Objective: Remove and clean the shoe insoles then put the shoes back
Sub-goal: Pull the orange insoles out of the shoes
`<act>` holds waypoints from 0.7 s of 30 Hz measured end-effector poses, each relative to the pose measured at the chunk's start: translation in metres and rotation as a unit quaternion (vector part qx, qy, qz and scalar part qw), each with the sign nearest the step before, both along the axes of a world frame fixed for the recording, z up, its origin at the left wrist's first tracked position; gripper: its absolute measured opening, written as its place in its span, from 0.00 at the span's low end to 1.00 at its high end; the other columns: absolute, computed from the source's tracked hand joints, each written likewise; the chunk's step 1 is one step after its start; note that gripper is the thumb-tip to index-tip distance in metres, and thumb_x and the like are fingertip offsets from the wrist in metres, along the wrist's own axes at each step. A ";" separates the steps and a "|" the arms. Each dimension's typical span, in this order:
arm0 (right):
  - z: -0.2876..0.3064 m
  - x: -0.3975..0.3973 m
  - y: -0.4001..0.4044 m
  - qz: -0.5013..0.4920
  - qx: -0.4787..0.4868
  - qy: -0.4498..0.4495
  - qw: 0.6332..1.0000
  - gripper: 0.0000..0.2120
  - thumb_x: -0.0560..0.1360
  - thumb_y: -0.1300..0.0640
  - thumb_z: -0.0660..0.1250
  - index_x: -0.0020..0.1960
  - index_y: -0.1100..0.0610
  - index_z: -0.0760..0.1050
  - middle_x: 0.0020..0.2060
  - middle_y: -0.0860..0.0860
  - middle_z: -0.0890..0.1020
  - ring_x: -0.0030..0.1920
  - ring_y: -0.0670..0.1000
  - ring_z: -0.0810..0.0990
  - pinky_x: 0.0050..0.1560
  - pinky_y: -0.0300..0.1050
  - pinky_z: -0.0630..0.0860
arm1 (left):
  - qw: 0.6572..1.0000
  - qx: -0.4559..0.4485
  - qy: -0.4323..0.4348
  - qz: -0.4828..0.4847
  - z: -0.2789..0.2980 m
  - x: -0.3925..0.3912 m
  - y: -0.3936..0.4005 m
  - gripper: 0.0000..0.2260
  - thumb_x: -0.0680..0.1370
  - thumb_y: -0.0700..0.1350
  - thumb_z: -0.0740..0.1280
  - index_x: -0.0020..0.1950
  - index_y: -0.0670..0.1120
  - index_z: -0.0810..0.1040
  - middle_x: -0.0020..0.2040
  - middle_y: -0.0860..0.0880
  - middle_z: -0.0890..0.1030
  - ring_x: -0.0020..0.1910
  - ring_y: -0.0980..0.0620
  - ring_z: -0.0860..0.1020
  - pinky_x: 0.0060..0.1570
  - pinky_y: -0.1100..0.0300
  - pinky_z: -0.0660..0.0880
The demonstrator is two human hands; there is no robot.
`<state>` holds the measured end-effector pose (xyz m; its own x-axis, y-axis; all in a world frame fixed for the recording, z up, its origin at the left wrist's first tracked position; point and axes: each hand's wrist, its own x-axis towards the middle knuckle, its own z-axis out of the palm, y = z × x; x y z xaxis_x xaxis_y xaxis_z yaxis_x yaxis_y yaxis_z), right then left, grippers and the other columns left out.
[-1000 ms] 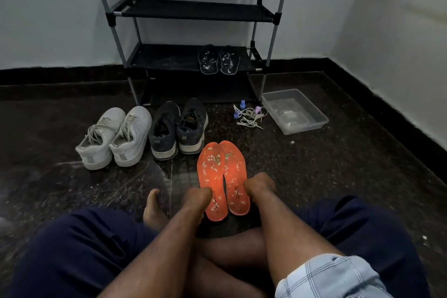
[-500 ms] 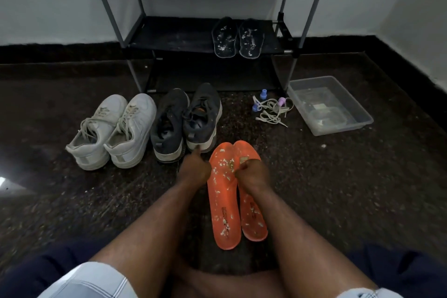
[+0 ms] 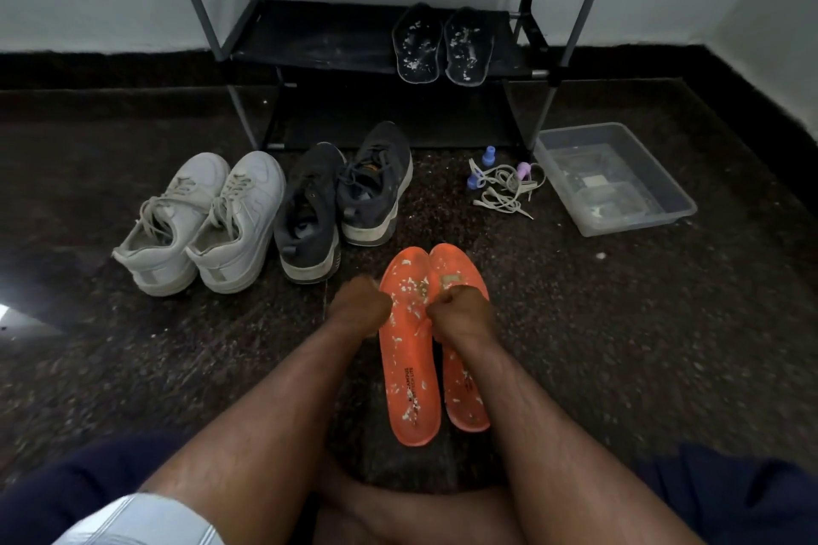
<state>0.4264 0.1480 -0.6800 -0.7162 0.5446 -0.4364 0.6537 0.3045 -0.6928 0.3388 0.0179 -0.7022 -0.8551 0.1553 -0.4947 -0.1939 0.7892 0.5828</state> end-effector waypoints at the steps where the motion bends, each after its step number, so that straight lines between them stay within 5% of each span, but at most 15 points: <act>1: -0.001 0.000 -0.002 0.005 -0.017 0.009 1.000 0.07 0.68 0.55 0.64 0.39 0.54 0.81 0.33 0.52 0.84 0.36 0.54 0.83 0.44 0.50 0.82 | 0.999 0.026 -0.006 0.028 0.000 0.000 -0.001 0.16 0.68 0.45 0.60 0.51 0.43 0.81 0.48 0.40 0.84 0.43 0.41 0.84 0.46 0.50 0.83; 4: 0.002 0.000 -0.007 0.017 -0.092 0.025 0.995 0.07 0.68 0.60 0.63 0.40 0.52 0.79 0.35 0.53 0.83 0.37 0.55 0.84 0.45 0.55 0.83 | 0.994 0.069 -0.017 0.088 0.004 -0.002 -0.011 0.09 0.70 0.41 0.62 0.46 0.41 0.79 0.46 0.34 0.83 0.36 0.41 0.82 0.37 0.53 0.78; 7: 0.005 0.002 -0.009 0.013 -0.183 0.034 0.982 0.12 0.72 0.68 0.61 0.45 0.54 0.77 0.35 0.56 0.81 0.34 0.53 0.80 0.43 0.52 0.82 | 0.995 0.039 -0.017 0.086 0.009 -0.002 -0.025 0.10 0.73 0.40 0.63 0.48 0.37 0.81 0.45 0.37 0.84 0.40 0.40 0.84 0.43 0.53 0.81; 12: 0.007 0.008 0.000 -0.046 -0.201 0.062 0.977 0.09 0.74 0.70 0.61 0.42 0.60 0.77 0.35 0.59 0.80 0.33 0.53 0.79 0.33 0.44 0.77 | 0.996 0.043 -0.014 0.079 0.016 0.002 -0.026 0.08 0.68 0.44 0.62 0.40 0.42 0.80 0.38 0.41 0.84 0.40 0.41 0.83 0.47 0.46 0.83; 15: 0.011 0.008 0.010 -0.096 -0.214 0.089 0.968 0.08 0.74 0.69 0.63 0.42 0.58 0.77 0.35 0.57 0.80 0.31 0.52 0.78 0.32 0.43 0.76 | 0.987 0.109 -0.035 0.117 0.028 0.011 -0.013 0.04 0.71 0.43 0.65 0.42 0.44 0.78 0.39 0.41 0.83 0.39 0.41 0.84 0.44 0.46 0.83; 18: 0.023 -0.005 0.025 -0.133 -0.232 0.127 0.955 0.08 0.73 0.70 0.63 0.41 0.60 0.77 0.33 0.58 0.80 0.28 0.51 0.76 0.30 0.42 0.75 | 0.965 0.205 -0.063 0.152 0.047 0.012 0.006 0.07 0.79 0.39 0.63 0.41 0.44 0.75 0.39 0.42 0.80 0.31 0.46 0.79 0.30 0.60 0.75; 21: 0.044 -0.032 0.049 -0.162 -0.241 0.171 0.942 0.07 0.71 0.70 0.65 0.42 0.60 0.77 0.30 0.58 0.79 0.26 0.51 0.75 0.27 0.40 0.72 | 0.933 0.300 -0.097 0.174 0.070 -0.004 0.033 0.10 0.82 0.38 0.60 0.41 0.46 0.73 0.36 0.45 0.74 0.30 0.50 0.74 0.32 0.61 0.69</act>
<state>0.3940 0.1971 -0.6356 -0.6899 0.5566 -0.4628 0.3726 -0.2752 -0.8863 0.3351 0.0508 -0.6322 -0.8088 0.1841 -0.5585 -0.5249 0.2024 0.8268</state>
